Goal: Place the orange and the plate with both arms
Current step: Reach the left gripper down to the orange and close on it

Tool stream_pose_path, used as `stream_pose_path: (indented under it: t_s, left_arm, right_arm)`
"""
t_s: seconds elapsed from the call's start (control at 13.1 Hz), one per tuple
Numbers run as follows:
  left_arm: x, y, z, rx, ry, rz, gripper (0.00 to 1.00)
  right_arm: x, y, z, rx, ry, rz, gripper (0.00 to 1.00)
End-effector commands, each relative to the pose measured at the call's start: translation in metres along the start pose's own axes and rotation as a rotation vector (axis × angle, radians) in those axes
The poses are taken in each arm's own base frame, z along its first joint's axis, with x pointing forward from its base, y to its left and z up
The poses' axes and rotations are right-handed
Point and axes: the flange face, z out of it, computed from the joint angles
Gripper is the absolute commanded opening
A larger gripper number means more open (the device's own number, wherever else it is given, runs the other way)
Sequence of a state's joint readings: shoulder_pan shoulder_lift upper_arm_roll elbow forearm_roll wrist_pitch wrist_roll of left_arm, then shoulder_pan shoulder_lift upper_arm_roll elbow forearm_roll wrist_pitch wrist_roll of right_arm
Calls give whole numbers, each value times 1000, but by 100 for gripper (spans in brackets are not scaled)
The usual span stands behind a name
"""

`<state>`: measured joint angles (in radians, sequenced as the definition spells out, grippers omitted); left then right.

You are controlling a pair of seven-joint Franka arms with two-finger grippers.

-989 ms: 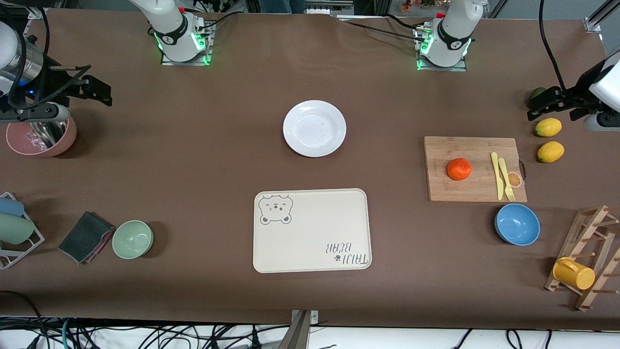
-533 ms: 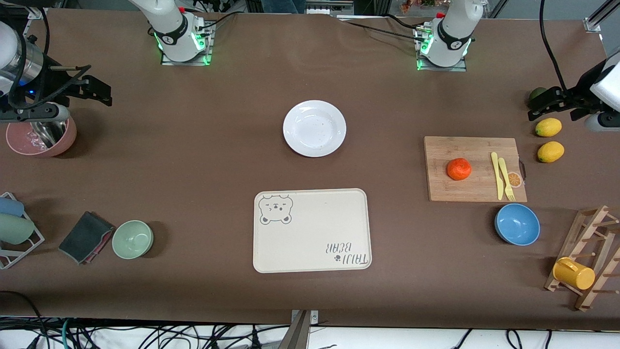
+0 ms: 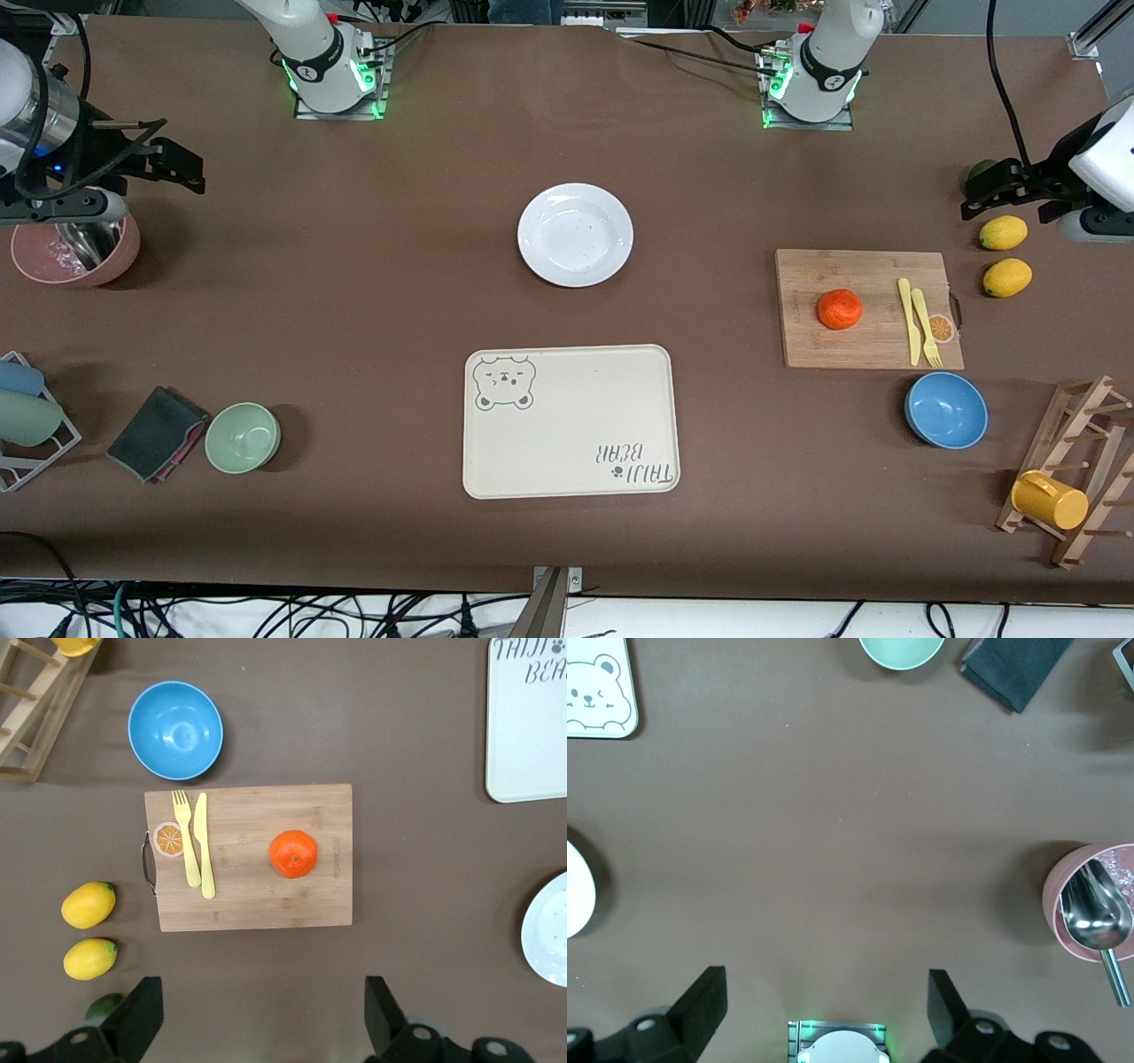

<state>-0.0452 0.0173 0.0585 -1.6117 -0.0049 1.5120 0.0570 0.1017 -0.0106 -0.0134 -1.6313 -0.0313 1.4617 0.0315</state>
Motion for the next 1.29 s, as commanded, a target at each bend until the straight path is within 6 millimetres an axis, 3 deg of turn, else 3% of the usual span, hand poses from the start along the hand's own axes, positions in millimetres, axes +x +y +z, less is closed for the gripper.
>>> stream_pose_path:
  t_s: [0.0,0.08,0.53,0.91,1.07,1.22]
  left_arm:
    - [27,5,39,-22,-85,43,100]
    - [41,11,72,-23,-157,51,100]
    - [75,19,147,-14,-244,67,100]
    - [94,16,194,-2,-227,65,100]
    - [99,14,234,-3,-236,62,100]
    - [96,26,269,-2,-212,79,100]
  right_arm:
    - [-3,-1,-7,14,-1,-9,100]
    - [-3,-1,-7,14,-1,-9,100]
    - [-3,-1,-7,14,-1,-9,100]
    - [-2,-1,-5,14,-4,-9,100]
    - [-2,-1,-6,14,-1,-9,100]
    - [-2,0,-5,15,-4,-8,100]
